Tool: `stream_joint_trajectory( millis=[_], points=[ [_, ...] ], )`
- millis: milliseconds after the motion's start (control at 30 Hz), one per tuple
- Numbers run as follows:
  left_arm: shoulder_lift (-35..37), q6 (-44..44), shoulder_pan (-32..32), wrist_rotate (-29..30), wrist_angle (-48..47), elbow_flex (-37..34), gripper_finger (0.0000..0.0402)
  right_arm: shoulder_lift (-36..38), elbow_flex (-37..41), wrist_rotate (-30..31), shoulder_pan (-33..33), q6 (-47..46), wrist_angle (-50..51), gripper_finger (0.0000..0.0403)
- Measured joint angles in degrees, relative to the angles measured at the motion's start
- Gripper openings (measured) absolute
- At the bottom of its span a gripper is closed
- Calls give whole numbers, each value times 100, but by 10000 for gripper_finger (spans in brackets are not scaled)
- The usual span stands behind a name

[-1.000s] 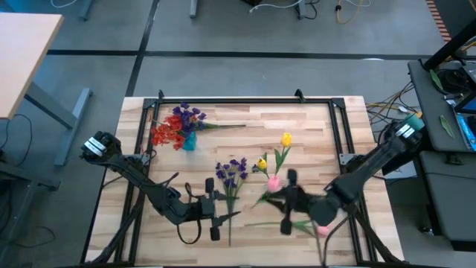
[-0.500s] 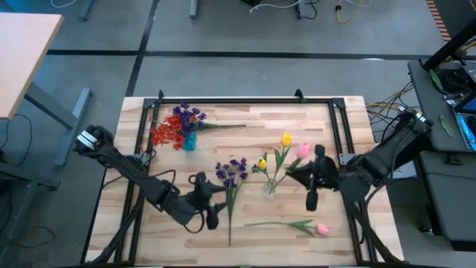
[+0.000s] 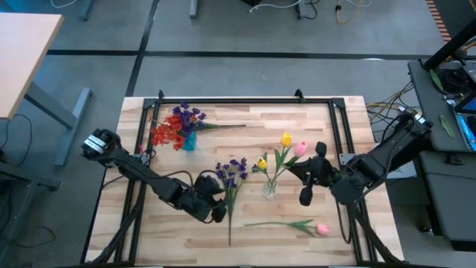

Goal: Sort flowers into vase by color
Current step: Put the left pink tulip into the transparent vase

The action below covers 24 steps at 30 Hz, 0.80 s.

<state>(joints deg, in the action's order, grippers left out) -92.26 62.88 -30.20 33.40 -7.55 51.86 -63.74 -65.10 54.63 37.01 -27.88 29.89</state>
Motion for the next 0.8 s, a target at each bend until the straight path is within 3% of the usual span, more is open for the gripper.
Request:
stream_joint_trajectory(
  millis=[300, 800],
  points=[
    [-494, 830, 5, -200, 40, 4, 297, -105, 0, 35, -17, -152, 7, 13],
    [-1378, 903, 128, -501, 395, 279, 302, -105, 0, 30, -19, -175, 136, 22]
  ],
)
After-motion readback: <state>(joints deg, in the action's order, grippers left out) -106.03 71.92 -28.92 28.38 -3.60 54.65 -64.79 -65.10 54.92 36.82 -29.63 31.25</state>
